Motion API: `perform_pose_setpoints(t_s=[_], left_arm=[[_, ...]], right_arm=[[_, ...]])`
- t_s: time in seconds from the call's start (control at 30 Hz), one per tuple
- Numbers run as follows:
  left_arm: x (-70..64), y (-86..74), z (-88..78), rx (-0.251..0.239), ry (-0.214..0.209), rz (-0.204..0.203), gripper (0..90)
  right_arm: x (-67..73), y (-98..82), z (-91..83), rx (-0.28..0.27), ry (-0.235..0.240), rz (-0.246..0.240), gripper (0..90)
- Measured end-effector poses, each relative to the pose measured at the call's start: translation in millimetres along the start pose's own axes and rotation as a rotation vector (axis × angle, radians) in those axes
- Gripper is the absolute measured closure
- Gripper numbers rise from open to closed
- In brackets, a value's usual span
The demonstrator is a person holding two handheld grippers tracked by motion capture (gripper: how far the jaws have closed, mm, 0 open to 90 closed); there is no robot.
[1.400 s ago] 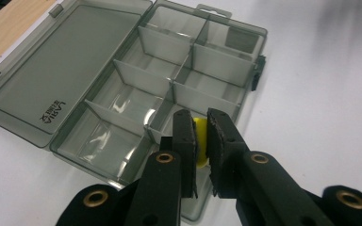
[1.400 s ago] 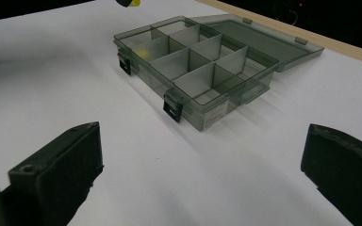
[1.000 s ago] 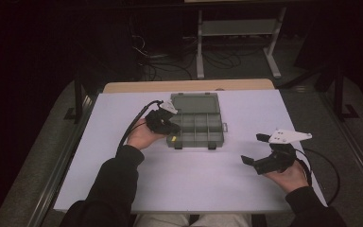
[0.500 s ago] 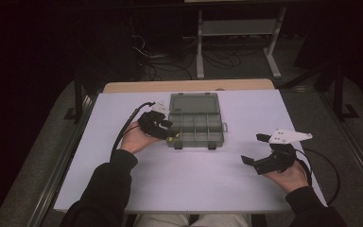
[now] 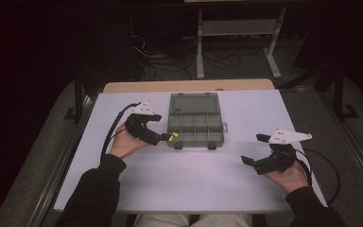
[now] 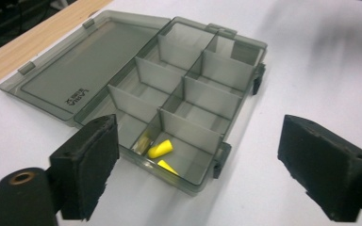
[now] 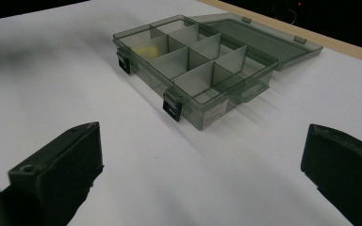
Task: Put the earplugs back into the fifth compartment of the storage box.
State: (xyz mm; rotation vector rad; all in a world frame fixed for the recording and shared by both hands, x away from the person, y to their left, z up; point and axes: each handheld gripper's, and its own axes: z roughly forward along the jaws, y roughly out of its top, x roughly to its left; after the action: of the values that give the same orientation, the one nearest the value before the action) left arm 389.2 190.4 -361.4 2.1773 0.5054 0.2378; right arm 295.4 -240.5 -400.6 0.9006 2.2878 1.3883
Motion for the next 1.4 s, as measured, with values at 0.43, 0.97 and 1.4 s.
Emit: perform_pose_setpoints(t_s=[0.43, 0.97, 1.4], left_arm=[[-11.1, -15.5, -29.2, -0.057, 0.019, -0.004, 0.0], [-20.3, -51.6, -66.7, -0.155, 0.145, -0.037, 0.0], [-23.0, -84.8, -94.9, -0.229, 0.239, -0.088, 0.0]], right_arm=[[-0.2, 0.1, 0.1, -0.004, -0.007, 0.003, 0.0], [0.2, 0.1, -0.3, -0.006, -0.012, 0.003, 0.0], [0.4, 0.0, -1.4, -0.013, -0.020, 0.001, 0.0]])
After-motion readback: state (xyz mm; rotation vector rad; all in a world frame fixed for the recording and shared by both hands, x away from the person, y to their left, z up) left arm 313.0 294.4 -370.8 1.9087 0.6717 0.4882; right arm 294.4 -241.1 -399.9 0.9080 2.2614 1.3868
